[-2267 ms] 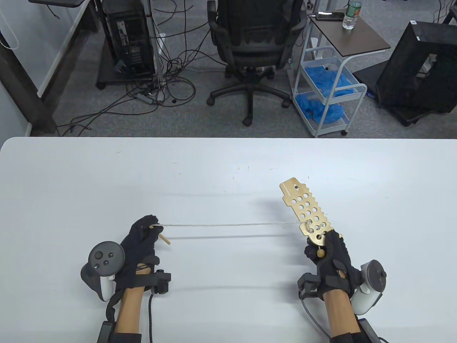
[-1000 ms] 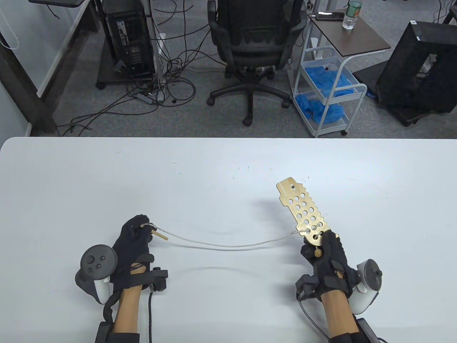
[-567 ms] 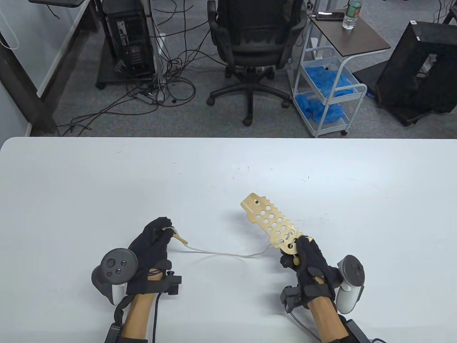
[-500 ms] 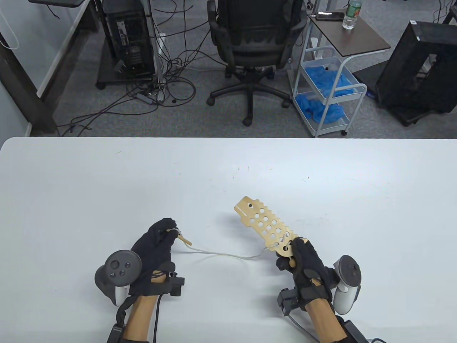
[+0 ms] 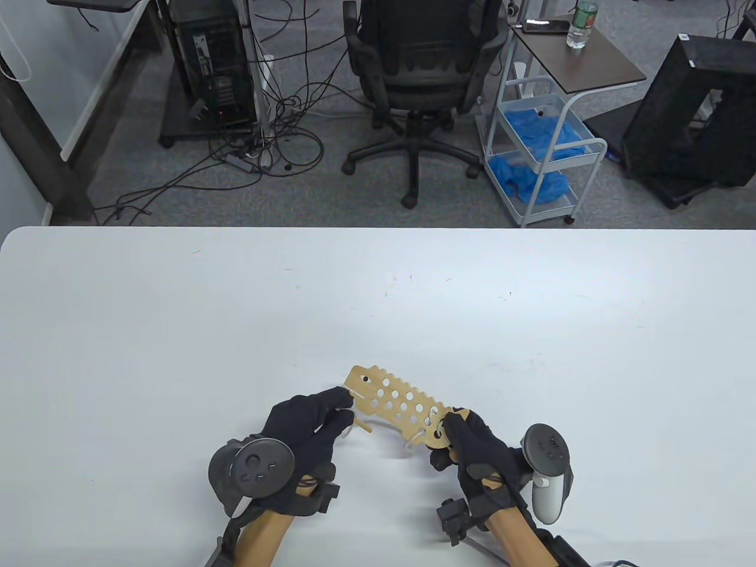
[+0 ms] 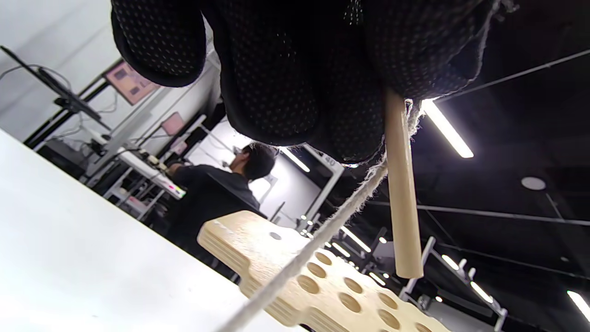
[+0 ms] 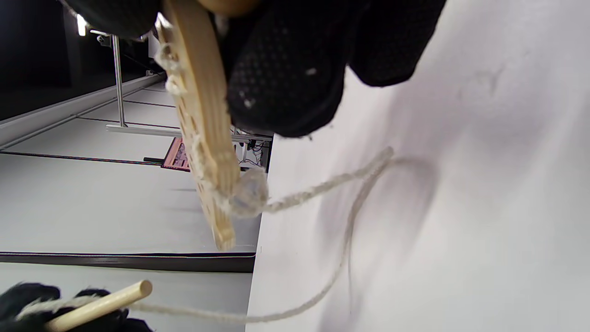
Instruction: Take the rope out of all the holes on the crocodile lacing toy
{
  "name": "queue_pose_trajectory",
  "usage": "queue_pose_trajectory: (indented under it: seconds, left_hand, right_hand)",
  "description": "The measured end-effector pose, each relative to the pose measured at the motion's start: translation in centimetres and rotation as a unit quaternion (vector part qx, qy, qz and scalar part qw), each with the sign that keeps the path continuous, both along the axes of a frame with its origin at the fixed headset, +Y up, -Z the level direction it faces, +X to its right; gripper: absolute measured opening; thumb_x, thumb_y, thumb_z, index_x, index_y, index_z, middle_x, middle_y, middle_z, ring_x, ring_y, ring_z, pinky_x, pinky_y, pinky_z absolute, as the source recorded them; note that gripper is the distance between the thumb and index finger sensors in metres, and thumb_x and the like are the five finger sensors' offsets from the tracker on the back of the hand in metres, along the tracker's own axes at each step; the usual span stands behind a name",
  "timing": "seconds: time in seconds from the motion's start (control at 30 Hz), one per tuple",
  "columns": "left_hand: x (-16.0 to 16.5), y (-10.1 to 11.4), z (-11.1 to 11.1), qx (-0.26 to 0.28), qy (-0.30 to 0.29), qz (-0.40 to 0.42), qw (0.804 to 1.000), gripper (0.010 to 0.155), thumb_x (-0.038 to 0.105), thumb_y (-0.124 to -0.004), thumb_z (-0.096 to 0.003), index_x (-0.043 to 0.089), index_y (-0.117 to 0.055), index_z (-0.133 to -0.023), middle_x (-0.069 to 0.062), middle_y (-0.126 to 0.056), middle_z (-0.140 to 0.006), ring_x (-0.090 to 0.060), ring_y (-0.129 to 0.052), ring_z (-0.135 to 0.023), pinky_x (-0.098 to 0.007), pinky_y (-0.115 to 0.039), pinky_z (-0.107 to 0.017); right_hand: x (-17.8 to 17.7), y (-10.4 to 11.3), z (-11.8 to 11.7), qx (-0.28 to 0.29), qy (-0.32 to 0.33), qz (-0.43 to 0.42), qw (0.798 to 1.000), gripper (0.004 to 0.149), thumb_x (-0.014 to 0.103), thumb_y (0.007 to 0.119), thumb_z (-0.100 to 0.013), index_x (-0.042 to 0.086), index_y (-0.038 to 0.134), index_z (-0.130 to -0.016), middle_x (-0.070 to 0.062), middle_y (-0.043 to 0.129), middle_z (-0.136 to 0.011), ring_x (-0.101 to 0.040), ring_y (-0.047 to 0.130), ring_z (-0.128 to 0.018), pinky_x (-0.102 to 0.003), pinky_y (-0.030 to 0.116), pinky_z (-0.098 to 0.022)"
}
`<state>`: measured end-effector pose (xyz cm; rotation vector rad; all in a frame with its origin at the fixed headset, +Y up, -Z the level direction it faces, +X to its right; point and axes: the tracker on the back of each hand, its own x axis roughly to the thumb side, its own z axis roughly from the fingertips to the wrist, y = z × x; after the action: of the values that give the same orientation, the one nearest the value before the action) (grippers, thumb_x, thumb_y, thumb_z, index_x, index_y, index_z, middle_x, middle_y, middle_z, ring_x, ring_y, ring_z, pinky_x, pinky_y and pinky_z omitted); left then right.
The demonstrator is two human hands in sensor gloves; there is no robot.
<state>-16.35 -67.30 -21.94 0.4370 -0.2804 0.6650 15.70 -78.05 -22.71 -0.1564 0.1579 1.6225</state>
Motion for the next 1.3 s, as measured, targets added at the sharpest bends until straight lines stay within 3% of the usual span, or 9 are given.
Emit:
queue_pose_trajectory:
  seconds: [0.4, 1.3]
  left_hand:
    - [2.4, 0.4, 1.3, 0.018, -0.051, -0.028, 0.998, 0.042, 0.046, -0.083, -0.0437, 0.038, -0.084, -0.085, 0.008, -0.104, -0.064, -0.011, -0.1, -0.056, -0.051, -0.08, -0.059]
    - [6.3, 0.1, 2.8, 0.046, -0.064, -0.19, 0.979, 0.041, 0.043, -0.091, -0.0397, 0.037, -0.088, -0.08, 0.007, -0.106, -0.062, -0.013, -0.102, -0.054, -0.052, -0.081, -0.059]
  right_hand:
    - [-0.3, 0.1, 0.1, -0.003, 0.009, 0.004, 1.0, 0.046, 0.048, 0.071, -0.051, 0.018, 0.073, -0.086, -0.007, 0.092, -0.071, -0.018, 0.1, -0.043, -0.052, 0.076, -0.057]
    - [-1.8, 0.0, 0.1, -0.006, 0.071, 0.021, 0.997, 0.047, 0.048, 0.073, -0.049, 0.017, 0.074, -0.084, -0.007, 0.093, -0.07, -0.019, 0.1, -0.041, -0.052, 0.077, -0.056]
